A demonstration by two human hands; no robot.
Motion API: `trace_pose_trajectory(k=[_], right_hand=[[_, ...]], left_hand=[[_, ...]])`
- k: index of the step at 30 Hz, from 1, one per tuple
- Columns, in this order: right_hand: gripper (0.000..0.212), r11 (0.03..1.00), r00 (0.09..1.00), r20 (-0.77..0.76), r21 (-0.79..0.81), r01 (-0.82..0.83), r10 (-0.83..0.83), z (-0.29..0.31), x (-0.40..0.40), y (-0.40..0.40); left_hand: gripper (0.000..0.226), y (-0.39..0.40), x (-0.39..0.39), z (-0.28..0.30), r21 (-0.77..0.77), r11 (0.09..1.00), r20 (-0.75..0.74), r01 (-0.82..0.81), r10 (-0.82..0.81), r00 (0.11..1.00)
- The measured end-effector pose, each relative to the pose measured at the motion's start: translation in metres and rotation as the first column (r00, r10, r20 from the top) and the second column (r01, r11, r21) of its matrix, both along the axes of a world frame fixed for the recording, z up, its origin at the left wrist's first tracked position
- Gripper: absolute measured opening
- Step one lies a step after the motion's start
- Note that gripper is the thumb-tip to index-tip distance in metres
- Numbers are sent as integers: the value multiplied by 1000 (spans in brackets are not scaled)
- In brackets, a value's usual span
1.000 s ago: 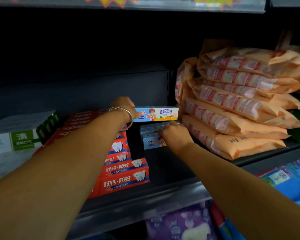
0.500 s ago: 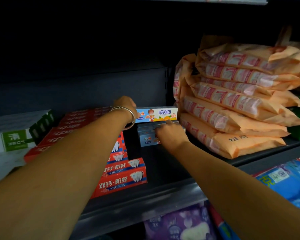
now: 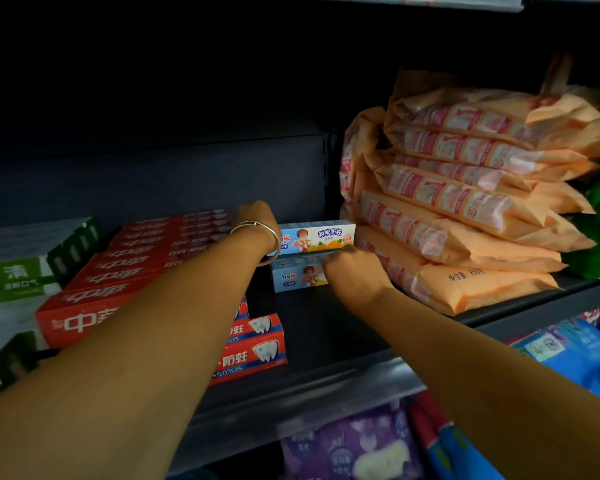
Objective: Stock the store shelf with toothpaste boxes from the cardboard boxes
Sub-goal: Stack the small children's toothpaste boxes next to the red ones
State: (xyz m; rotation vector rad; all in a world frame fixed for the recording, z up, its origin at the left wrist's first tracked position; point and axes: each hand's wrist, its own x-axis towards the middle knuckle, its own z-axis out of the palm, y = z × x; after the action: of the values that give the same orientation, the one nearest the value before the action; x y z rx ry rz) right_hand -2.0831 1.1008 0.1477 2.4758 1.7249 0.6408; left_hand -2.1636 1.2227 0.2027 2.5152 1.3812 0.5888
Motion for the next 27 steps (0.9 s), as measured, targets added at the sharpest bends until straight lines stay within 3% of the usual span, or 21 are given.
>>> trace_pose_trajectory(k=[14,27], right_hand=[[32,998,998,-7,-34,59,-59,-2,10,-13],[31,998,995,-79,5,61,-61,-7,12,-10]], left_hand=[[27,-2,5,-14,-38,999,-25,-20,20,1000],[32,-3,13,-18,-43,999,-32,-28,27,999]])
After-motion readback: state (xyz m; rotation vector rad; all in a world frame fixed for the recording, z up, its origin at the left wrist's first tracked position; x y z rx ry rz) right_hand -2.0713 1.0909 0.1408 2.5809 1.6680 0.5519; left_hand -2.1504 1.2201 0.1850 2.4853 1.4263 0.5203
